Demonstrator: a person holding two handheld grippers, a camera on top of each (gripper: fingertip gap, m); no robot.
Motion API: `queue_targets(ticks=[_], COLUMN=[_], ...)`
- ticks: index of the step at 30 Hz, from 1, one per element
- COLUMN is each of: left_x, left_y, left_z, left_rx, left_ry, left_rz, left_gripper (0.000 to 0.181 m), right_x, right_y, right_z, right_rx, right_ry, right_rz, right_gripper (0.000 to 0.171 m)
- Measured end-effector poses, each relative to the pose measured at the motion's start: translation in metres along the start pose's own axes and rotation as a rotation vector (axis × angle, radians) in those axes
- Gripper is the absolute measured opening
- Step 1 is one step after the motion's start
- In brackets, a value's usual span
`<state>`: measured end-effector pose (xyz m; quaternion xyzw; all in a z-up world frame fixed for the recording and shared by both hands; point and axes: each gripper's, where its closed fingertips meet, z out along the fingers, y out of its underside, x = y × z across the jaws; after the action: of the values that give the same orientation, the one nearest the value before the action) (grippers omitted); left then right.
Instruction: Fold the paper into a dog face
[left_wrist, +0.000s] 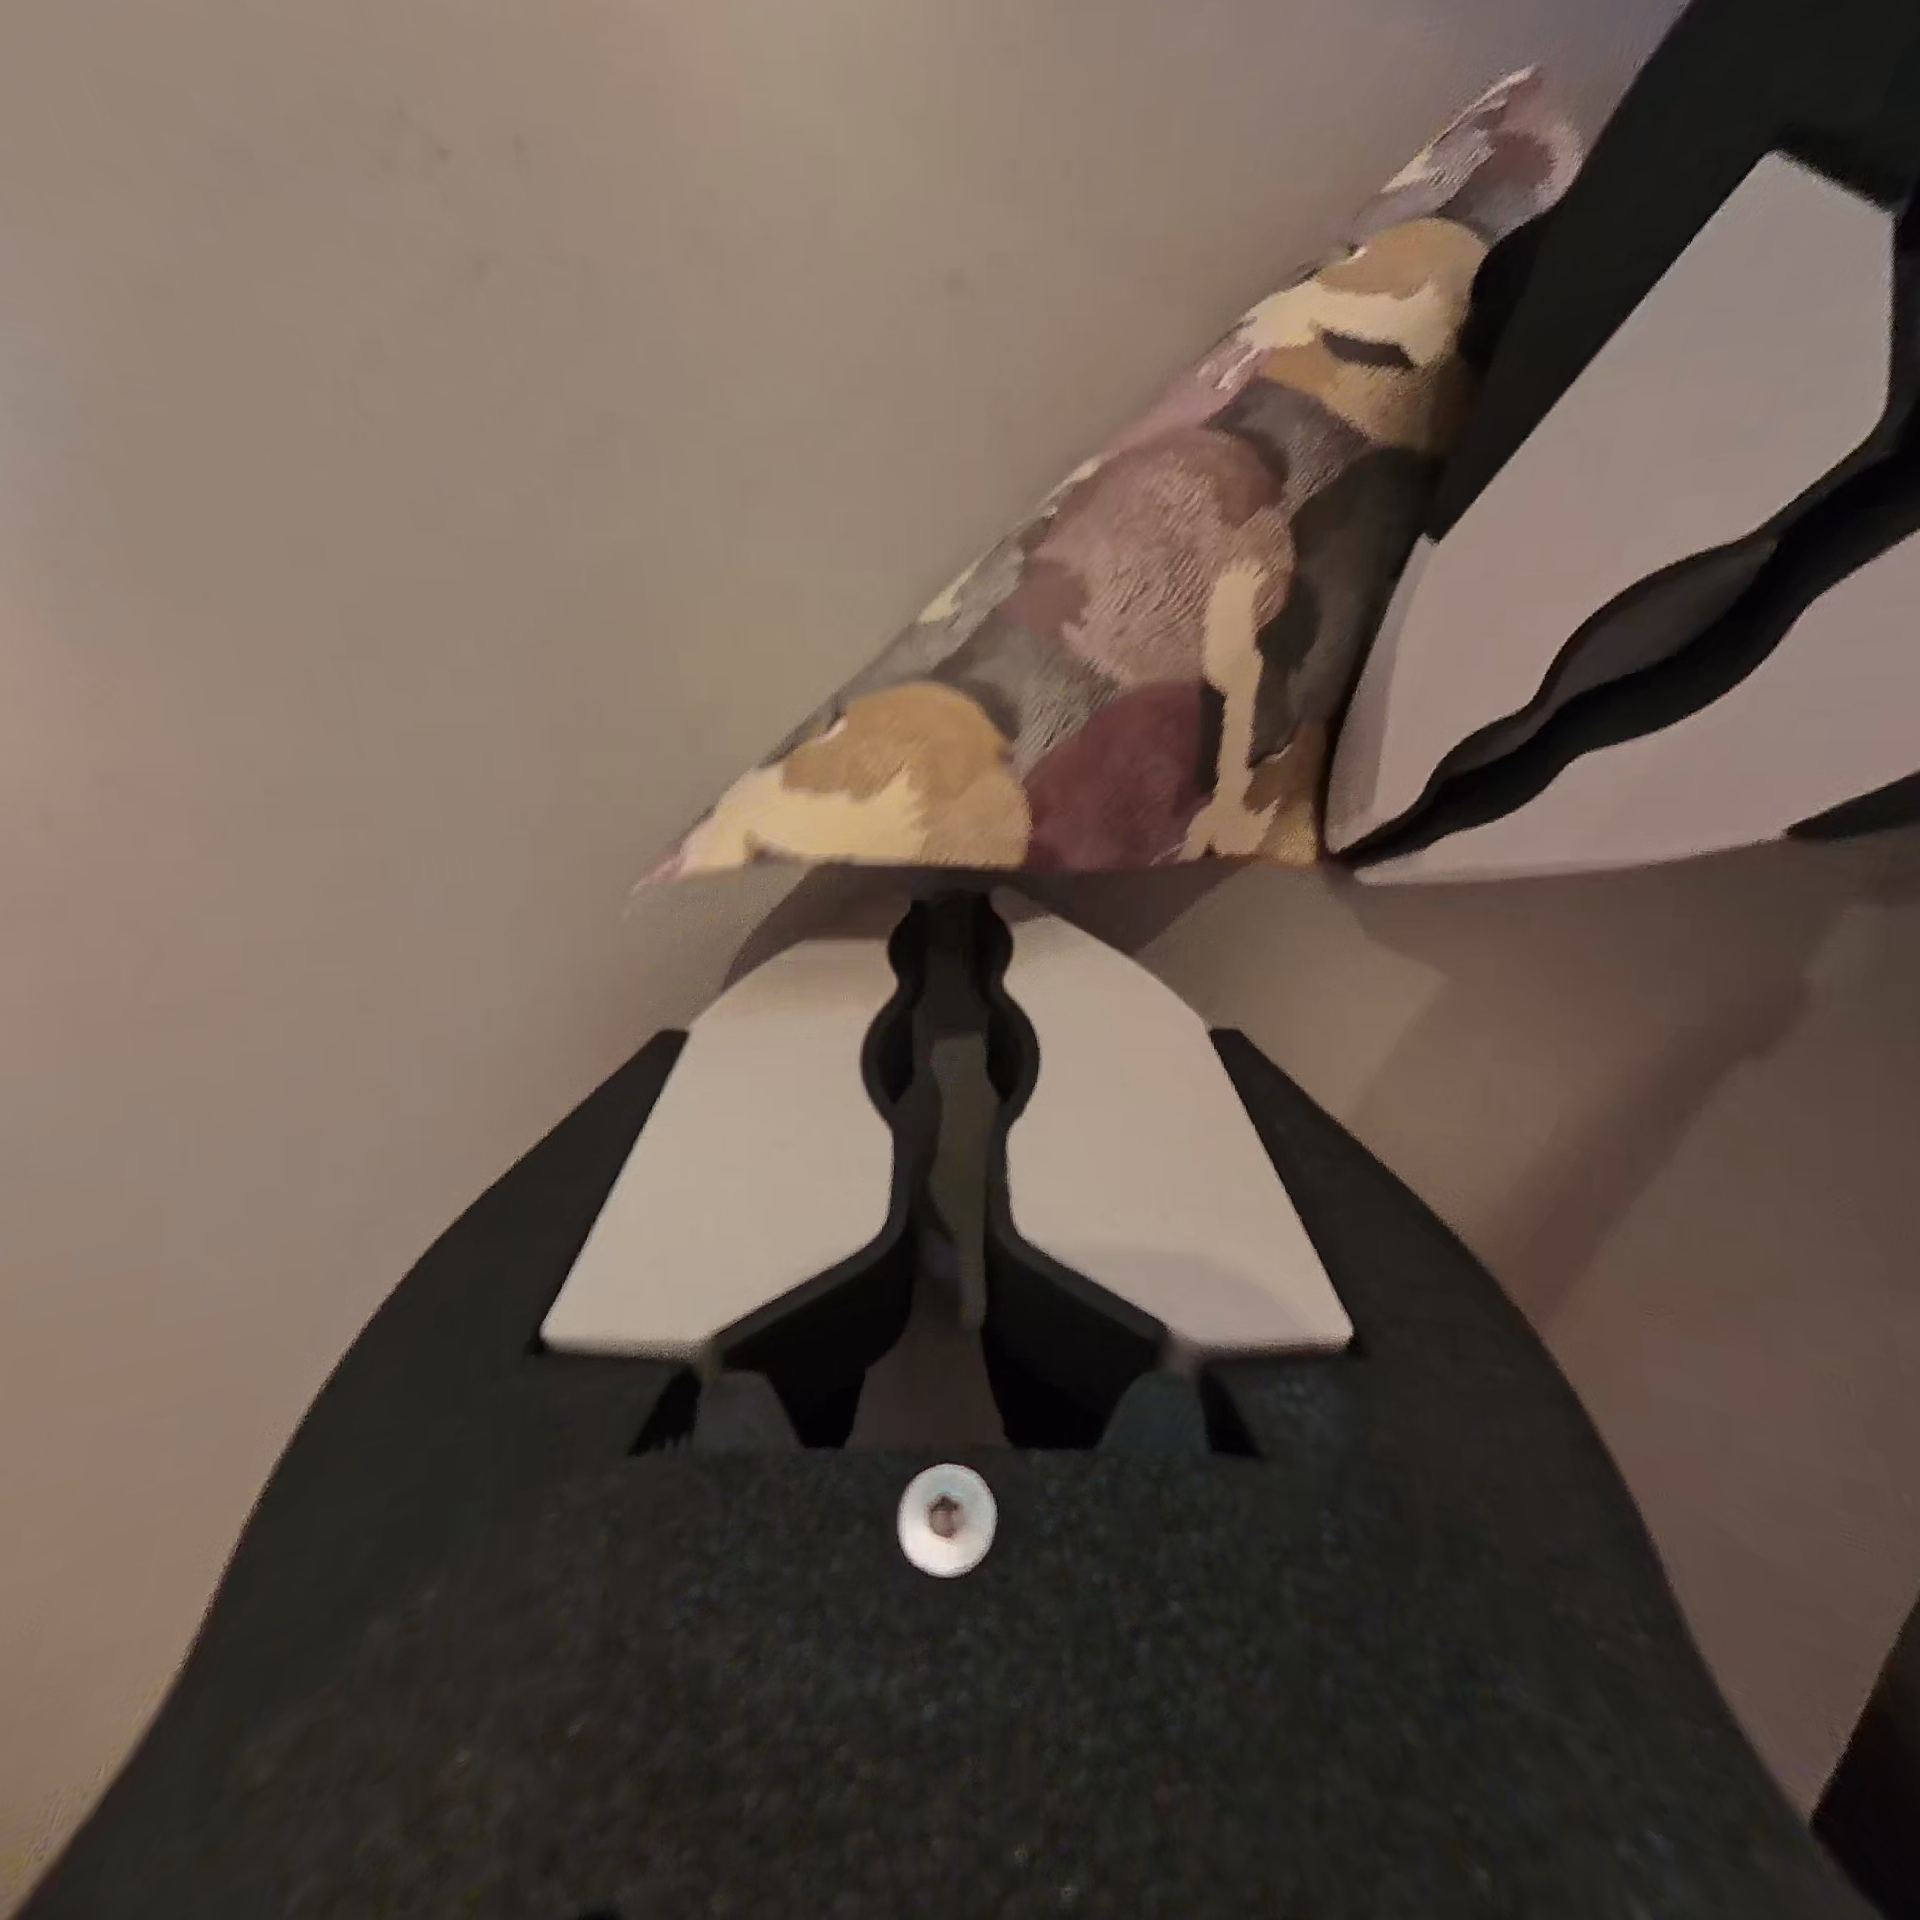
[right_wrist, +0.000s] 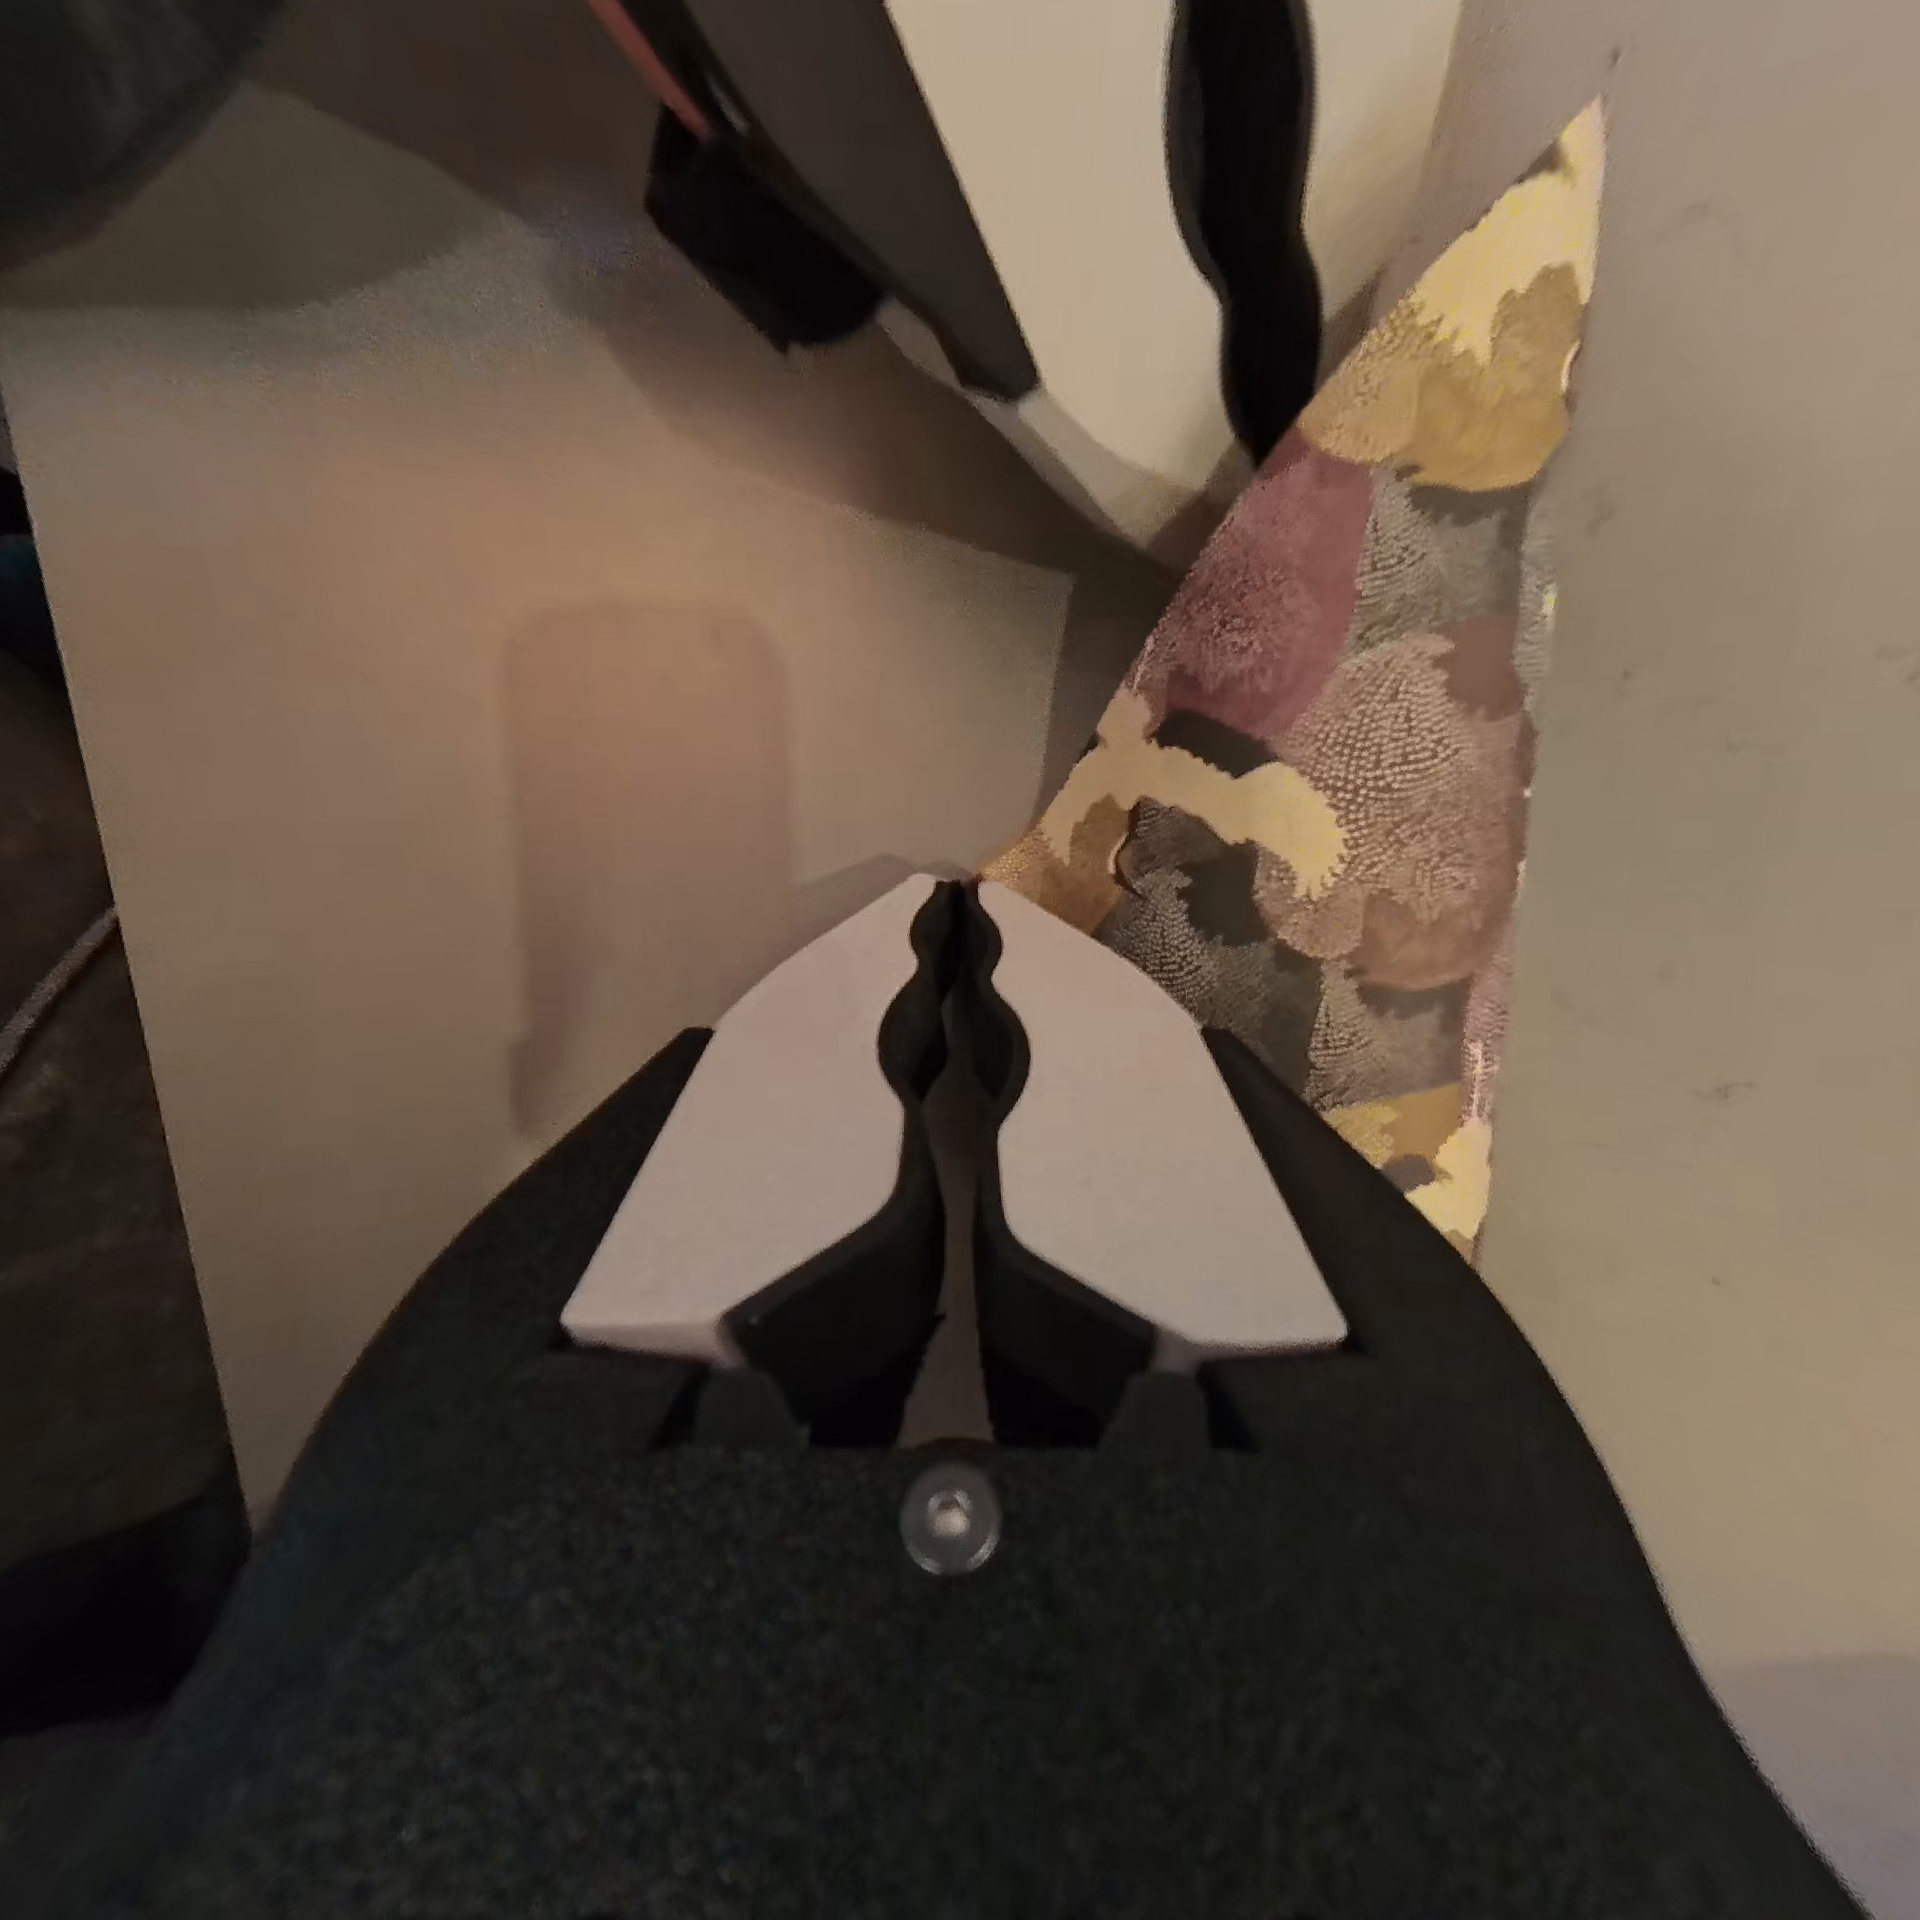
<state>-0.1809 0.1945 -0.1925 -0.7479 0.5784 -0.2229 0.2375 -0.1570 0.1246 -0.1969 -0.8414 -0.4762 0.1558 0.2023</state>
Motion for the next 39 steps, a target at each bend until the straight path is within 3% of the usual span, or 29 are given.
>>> queue_targets(ticks=[6, 13, 19, 28, 34, 39], left_x=[-0.001, 0.016, 0.01, 0.016, 0.022, 0.009], left_y=[0.009, -0.047, -0.056, -0.045, -0.051, -0.048], left_z=[-0.032, -0.048, -0.03, -0.023, -0.01, 0.003], left_rx=[0.063, 0.301, 0.241, 0.216, 0.216, 0.171], left_ry=[-0.046, 0.01, -0.054, -0.012, 0.032, -0.04], left_rz=[-0.071, -0.174, -0.091, -0.058, -0.112, -0.131], left_gripper=[0.001, 0.0, 0.0, 0.0, 0.0, 0.0], right_x=[0.0, 0.0, 0.0, 0.0, 0.0, 0.0], right_y=[-0.001, -0.001, -0.002, -0.003, -0.003, -0.003], right_z=[0.0, -0.001, -0.001, -0.001, -0.001, -0.001], right_rx=[-0.009, 0.018, -0.003, -0.001, 0.016, 0.02], right_ry=[0.019, 0.003, 0.018, 0.006, 0.001, -0.001], right_rz=[0.017, 0.039, -0.007, -0.012, 0.002, 0.002], right_gripper=[0.0, 0.0, 0.0, 0.0, 0.0, 0.0])
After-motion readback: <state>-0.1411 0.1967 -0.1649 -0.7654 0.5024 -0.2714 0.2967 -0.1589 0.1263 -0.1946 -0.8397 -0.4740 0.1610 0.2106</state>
